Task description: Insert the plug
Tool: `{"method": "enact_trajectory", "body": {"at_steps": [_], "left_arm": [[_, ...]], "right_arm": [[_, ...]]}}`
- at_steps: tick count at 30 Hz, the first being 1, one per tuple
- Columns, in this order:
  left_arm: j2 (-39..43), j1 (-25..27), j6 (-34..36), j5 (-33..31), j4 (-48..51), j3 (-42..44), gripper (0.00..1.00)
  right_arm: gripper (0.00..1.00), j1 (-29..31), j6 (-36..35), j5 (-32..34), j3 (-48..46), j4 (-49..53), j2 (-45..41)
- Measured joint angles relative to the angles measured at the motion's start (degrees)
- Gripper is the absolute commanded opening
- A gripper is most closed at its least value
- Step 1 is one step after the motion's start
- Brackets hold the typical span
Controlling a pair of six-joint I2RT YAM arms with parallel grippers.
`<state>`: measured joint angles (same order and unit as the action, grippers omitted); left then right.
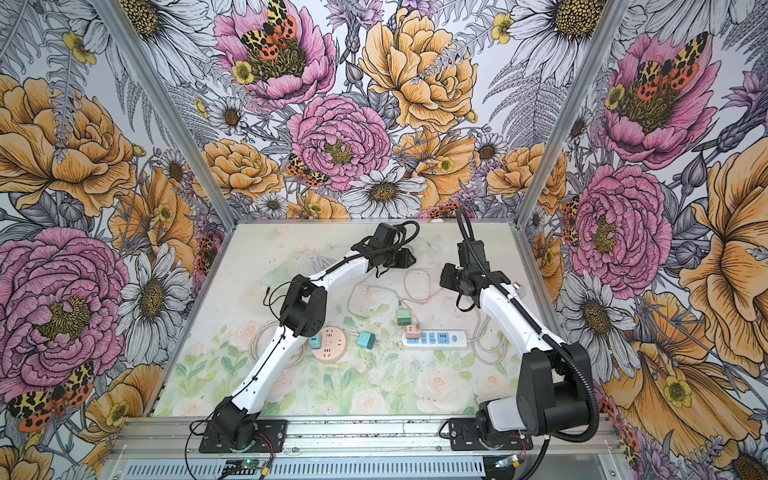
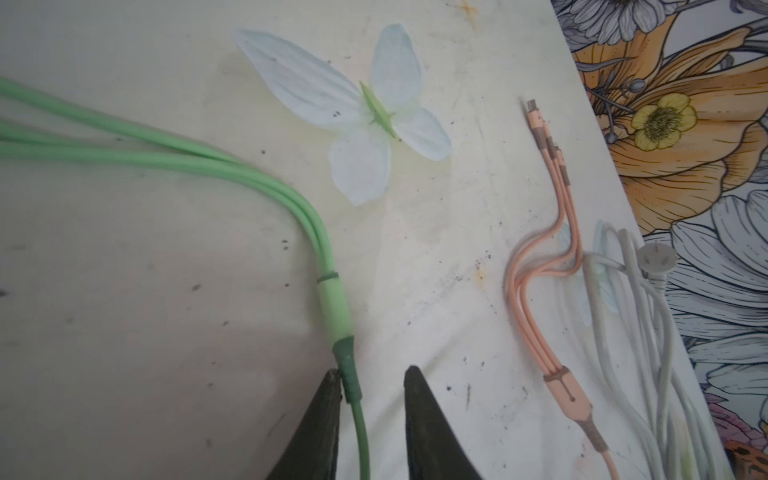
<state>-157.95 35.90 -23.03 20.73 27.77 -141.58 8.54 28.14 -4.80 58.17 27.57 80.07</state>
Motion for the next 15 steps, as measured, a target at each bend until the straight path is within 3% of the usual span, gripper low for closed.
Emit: {"method": "enact_trajectory", "body": {"at_steps": [3, 7, 10, 15], "left_arm": [[0.11, 1.03, -0.55, 1.62, -0.17, 0.09, 0.45], [4.2, 1.42, 0.15, 1.44, 0.11, 6.29, 0.5], [11.85, 0.92, 1.79, 0.13, 1.2, 14.34, 0.53], [31.61, -0.59, 4.59, -4.61, 2.23, 26.86, 0.56]], "right_arm": [[0.44, 0.0, 0.04, -0.07, -0.17, 0.0, -0.48], [0.44, 0.0, 0.09, -0.72, -0.24, 0.0, -0.63], [0.45, 0.0, 0.28, -1.31, -0.24, 0.0, -0.61], [0.45, 0.0, 0.28, -1.84, -0.24, 0.0, -0.63]]}}
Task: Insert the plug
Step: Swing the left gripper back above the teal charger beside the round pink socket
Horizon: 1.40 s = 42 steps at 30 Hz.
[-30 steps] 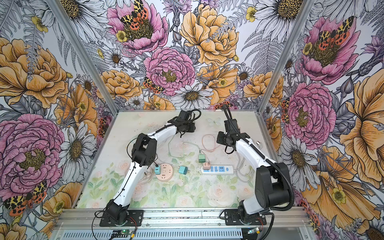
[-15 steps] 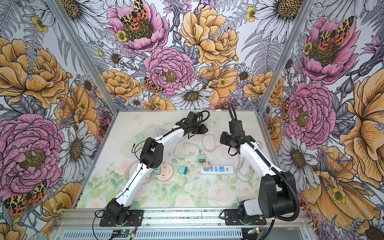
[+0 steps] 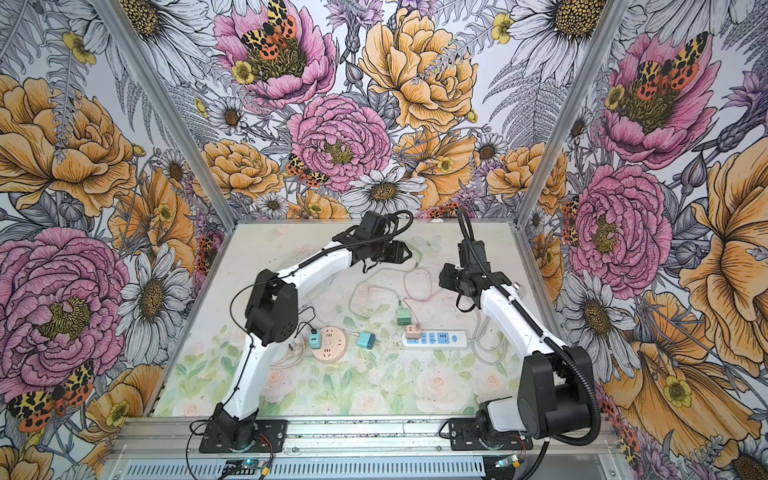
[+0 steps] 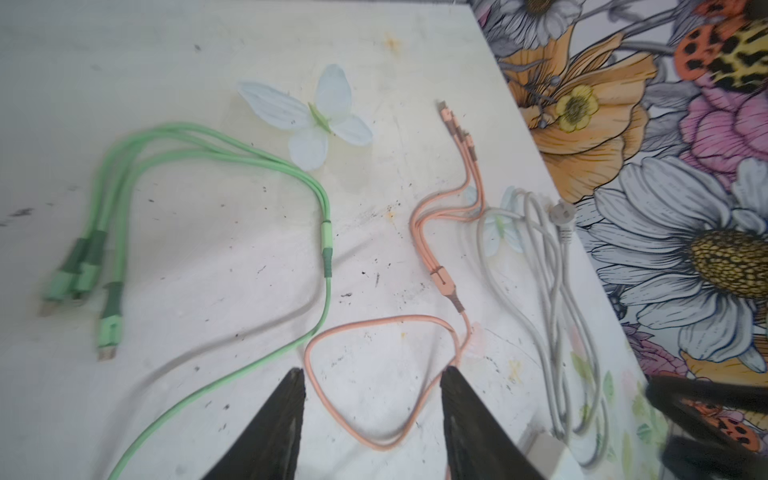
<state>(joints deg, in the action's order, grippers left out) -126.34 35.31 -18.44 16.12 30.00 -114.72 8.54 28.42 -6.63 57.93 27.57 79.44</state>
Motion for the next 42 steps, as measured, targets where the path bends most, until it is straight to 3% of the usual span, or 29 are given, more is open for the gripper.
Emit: {"method": "enact_trajectory", "body": {"at_steps": [5, 11, 19, 26, 31, 42], "left_arm": [[19.1, -0.39, 2.36, -5.77, 2.29, 8.28, 0.56], [29.81, 5.55, 2.97, -14.86, 9.9, 20.35, 0.56], [34.34, 17.51, -3.72, -23.8, 16.35, 37.31, 0.56], [37.62, 25.99, -12.61, -30.56, 17.16, 43.5, 0.57], [36.72, 27.96, -16.24, -32.06, 17.33, 44.78, 0.57], [30.97, 26.51, -16.61, -30.49, 17.35, 44.98, 0.57]], "right_arm": [[0.46, 0.0, -0.04, -0.33, 0.04, 0.0, -0.44], [0.47, 0.0, -0.02, -1.27, 0.74, 0.0, -1.79], [0.47, 0.42, 0.0, -3.85, 0.92, 0.02, -3.8], [0.47, 0.9, 0.0, -5.6, 1.2, 0.0, -4.92], [0.47, 1.36, 0.31, -5.62, 1.27, 0.02, -4.92], [0.48, 2.82, 1.09, -5.01, -1.25, 0.04, -7.13]]}}
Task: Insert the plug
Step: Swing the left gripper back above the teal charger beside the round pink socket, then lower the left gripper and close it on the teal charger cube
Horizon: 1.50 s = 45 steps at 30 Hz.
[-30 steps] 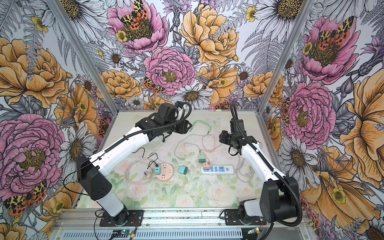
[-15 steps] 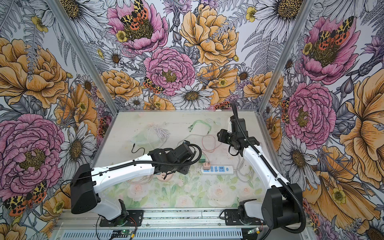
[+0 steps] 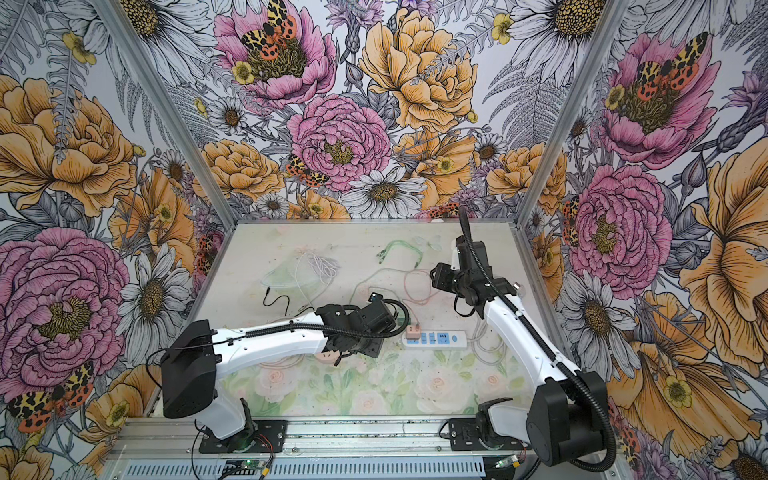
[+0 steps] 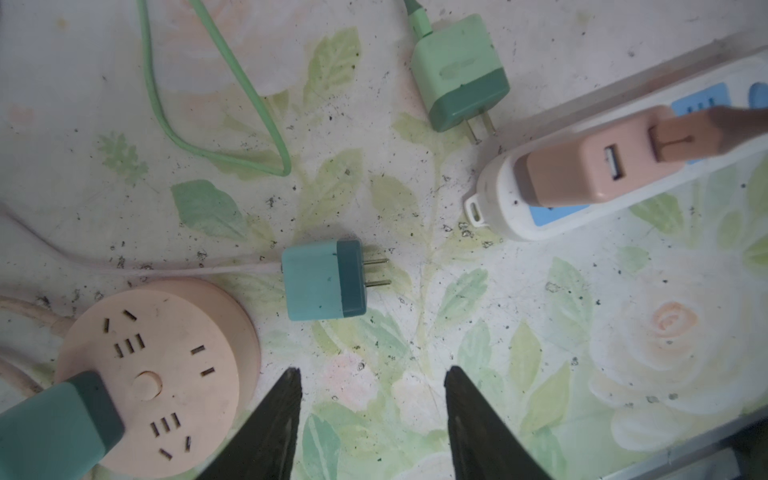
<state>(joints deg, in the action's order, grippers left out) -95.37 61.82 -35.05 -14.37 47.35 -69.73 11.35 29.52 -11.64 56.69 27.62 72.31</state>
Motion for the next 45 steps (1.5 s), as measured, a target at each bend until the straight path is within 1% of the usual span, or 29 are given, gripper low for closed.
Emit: {"method": "enact_trajectory", "body": {"at_steps": [5, 10, 20, 34, 36, 39, 45], "left_arm": [[-2.54, -3.04, 0.13, 0.72, -0.02, 0.0, 0.57], [-4.55, -5.03, 0.7, 2.14, -0.07, 0.0, 0.57], [-6.54, -5.35, 1.49, 6.34, -1.14, 0.02, 0.57], [-8.22, -7.32, 2.54, 7.78, -2.49, 1.03, 0.57], [-9.4, -7.32, 2.58, 8.13, -2.89, 1.03, 0.55], [-10.93, -7.32, 2.75, 8.7, -3.48, 1.09, 0.51], [-11.06, -7.34, 3.54, 9.07, -4.13, 1.51, 0.46]], "right_arm": [[0.48, 0.11, 0.02, 0.44, -0.17, -0.04, -0.52], [0.48, 0.11, 0.02, 0.42, -0.17, -0.04, -0.52], [0.48, 0.26, 0.0, 0.44, -0.17, -0.04, 0.04], [0.49, 0.85, 0.46, 0.42, -0.17, -0.04, 1.01], [0.49, 0.85, 0.46, 0.42, -0.17, -0.04, 1.03], [0.49, 0.94, 0.46, 0.39, -0.11, -0.04, 1.38], [0.49, 1.11, 0.44, -0.83, -0.04, -0.02, 2.08]]}}
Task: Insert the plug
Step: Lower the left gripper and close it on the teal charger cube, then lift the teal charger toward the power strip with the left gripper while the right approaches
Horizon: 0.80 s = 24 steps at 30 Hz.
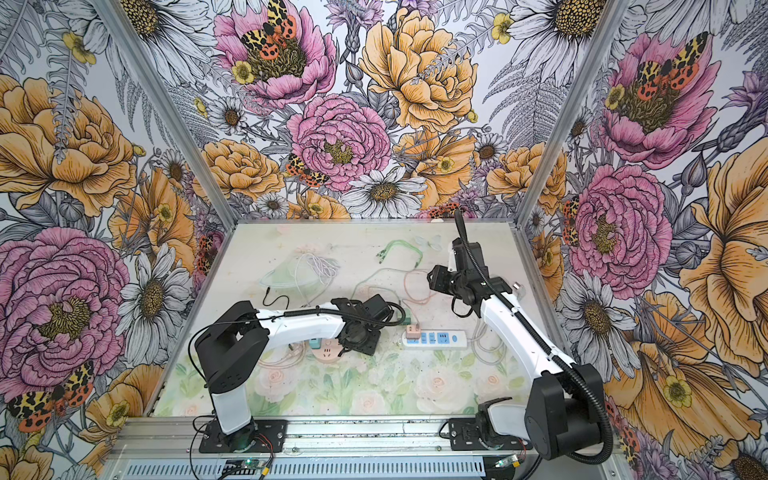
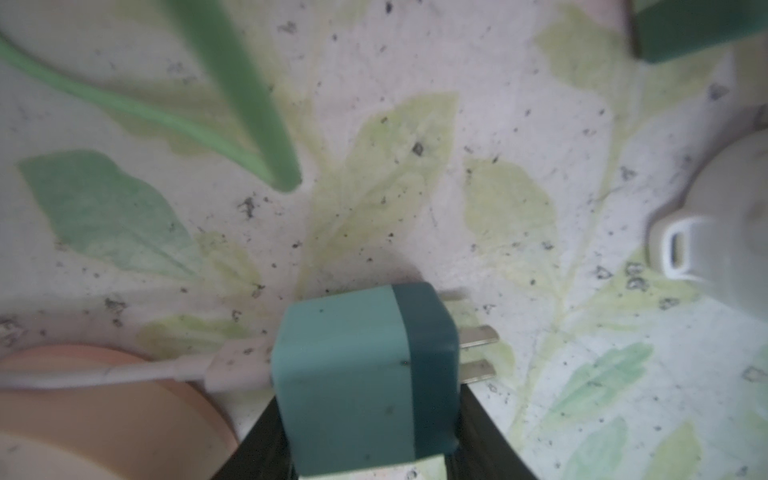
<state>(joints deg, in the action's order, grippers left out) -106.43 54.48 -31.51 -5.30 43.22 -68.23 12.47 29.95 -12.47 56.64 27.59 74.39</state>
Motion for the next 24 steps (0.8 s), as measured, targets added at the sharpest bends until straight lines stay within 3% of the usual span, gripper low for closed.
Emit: {"method": "enact_trajectory", "body": {"at_steps": [5, 8, 12, 24], "left_arm": [[2.08, -0.31, 1.51, 0.0, -0.15, 1.16, 0.44], [4.33, -0.59, 2.84, 0.0, -0.2, 1.25, 0.36], [7.04, -1.16, 6.16, 0.7, -0.17, 1.25, 0.41], [17.14, -1.4, 26.62, 2.36, -0.15, 2.38, 0.43]], "right_arm": [[0.49, 0.0, -0.02, -0.28, 0.0, -0.02, -0.02], [0.49, 0.0, -0.02, -0.66, 0.0, -0.02, -0.04], [0.49, 0.0, -0.09, -2.73, 0.0, 0.0, -0.07], [0.52, 0.92, -2.62, -26.27, 0.98, -0.17, 2.67]]}}
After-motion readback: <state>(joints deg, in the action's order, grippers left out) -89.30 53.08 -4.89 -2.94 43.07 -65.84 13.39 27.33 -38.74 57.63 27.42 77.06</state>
